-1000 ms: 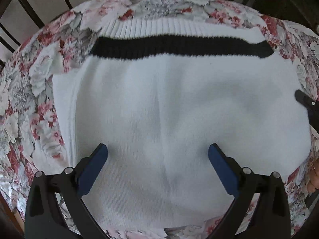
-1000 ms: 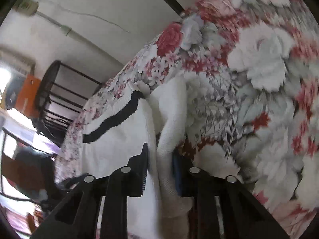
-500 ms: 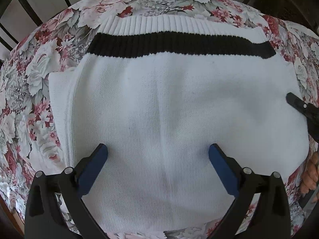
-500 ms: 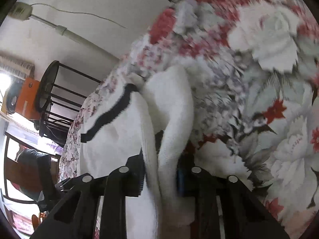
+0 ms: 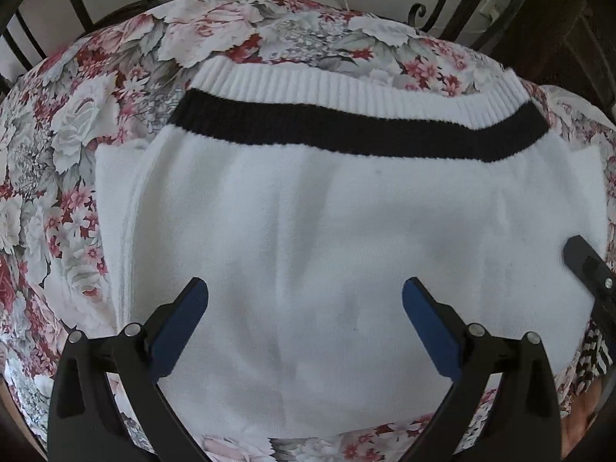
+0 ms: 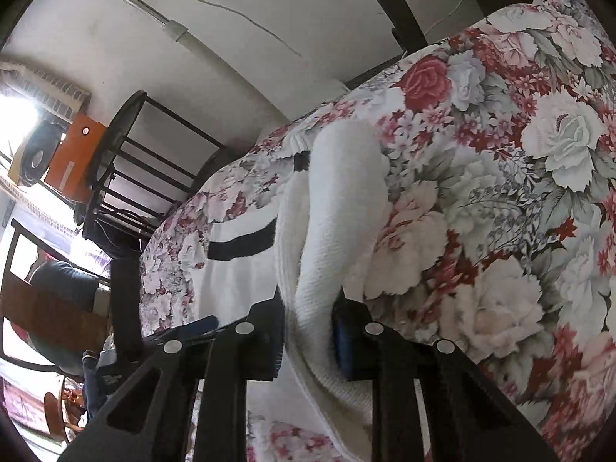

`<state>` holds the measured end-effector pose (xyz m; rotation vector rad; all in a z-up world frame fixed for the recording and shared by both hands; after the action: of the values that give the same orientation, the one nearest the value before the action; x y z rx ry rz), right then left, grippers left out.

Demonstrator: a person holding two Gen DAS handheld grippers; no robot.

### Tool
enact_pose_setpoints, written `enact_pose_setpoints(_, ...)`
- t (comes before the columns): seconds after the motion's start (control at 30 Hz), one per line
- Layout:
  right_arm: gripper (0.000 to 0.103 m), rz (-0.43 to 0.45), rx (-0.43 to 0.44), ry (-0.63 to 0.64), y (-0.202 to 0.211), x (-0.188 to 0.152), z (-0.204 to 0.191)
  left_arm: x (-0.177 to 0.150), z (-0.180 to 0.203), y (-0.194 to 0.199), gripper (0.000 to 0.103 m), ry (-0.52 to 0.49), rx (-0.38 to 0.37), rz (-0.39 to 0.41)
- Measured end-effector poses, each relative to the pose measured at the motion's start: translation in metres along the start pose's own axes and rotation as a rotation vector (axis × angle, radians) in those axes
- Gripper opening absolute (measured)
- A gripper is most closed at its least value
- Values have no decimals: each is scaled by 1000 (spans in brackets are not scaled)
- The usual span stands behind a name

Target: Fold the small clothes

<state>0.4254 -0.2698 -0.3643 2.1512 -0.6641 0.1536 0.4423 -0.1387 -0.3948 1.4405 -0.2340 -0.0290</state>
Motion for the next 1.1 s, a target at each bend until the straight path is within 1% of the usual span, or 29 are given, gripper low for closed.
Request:
enact_pose_setpoints(0.17, 22, 4, 42, -31, 3, 2, -26, 2, 10, -1, 98, -23, 12, -5)
enact_pose_setpoints(0.33, 22, 0, 83, -31, 2, 1, -55, 9, 1, 6, 98, 1, -16, 7)
enact_pose_setpoints(0.37, 22, -2, 87, -29, 1, 1, -60, 6, 1, 8, 98, 7, -18, 12)
enact_pose_setpoints(0.5, 22, -8, 102, -23, -5, -1, -82, 9, -23, 22, 98, 42, -17, 39)
enact_pose_setpoints(0.63, 22, -11, 126, -20, -13, -4, -103, 11, -50, 32, 98, 105, -49, 61)
enact_pose_setpoints(0.8, 22, -35, 154, -19, -33, -8, -133, 8, -82, 47, 98, 129, -9, 103)
enact_pose_setpoints(1.0, 22, -96, 146, 9, -69, -21, -161, -4, -124, 41, 98, 158, 12, 95)
enact_pose_setpoints(1.1, 22, -123, 117, 24, -91, -30, -168, -10, -138, 33, 98, 154, 36, 73)
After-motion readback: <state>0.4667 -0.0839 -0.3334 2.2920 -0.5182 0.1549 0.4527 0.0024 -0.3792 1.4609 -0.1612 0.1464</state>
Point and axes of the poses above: each gripper's, at about its wrist camera, not at the fingertips, and y roughly against the way its jaws point, z to its right, x to its top, the point moved 7 cm from there along -y, roughly the way its jaws point, and after that the axes turned 5 degrees about -z, right-handed, at the moved point
